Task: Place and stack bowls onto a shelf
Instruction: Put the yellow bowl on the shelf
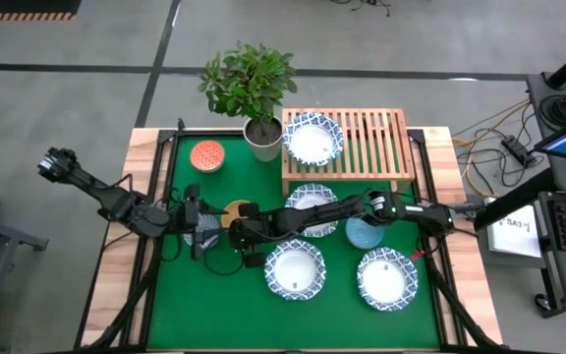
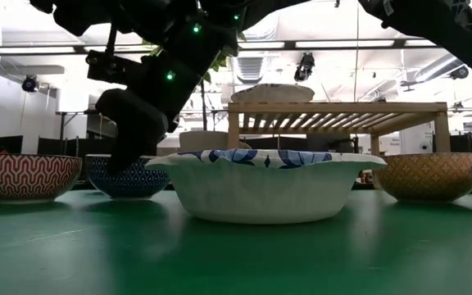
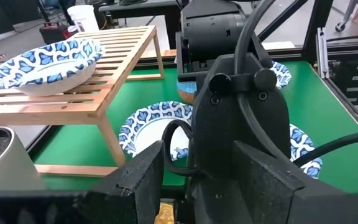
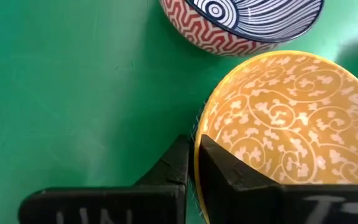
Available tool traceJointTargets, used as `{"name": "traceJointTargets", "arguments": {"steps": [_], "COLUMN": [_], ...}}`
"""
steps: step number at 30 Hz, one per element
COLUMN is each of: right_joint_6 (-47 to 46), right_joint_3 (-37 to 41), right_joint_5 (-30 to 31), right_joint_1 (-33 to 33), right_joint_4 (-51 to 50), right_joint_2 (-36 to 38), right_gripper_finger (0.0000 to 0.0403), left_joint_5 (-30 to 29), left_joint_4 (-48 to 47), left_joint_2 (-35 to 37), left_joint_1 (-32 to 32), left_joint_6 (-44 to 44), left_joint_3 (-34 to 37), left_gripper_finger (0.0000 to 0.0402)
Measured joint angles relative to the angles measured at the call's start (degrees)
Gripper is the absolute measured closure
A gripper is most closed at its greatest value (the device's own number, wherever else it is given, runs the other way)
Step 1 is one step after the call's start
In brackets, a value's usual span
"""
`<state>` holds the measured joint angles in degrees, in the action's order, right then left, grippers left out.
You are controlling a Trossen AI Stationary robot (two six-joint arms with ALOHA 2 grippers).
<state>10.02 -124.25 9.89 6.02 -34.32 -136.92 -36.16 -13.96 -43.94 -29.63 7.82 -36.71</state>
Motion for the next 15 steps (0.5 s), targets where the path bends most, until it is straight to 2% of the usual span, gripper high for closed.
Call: {"name": "traceJointTargets", "arguments": {"steps": [6, 15], "right_joint_6": [-0.1, -1.5], "right_joint_3": [0.0, 0.0], "right_joint_5": [0.2, 0.3], "right_joint_1": [0.8, 4.1], "right_joint_4": [-2.5, -10.5], "right_joint_2": [2.8, 13.3], "right_gripper_finger": [0.039, 0.039], "left_joint_5": [-0.2, -0.3], "left_joint_4": [0.0, 0.0], "left_joint_2": [0.0, 0.0], "left_joint_1": [0.0, 0.0], "left_joint_6": [-0.2, -0.2], "left_joint_3": [0.0, -0.6], "left_gripper_finger": [0.0228, 0.0228]}}
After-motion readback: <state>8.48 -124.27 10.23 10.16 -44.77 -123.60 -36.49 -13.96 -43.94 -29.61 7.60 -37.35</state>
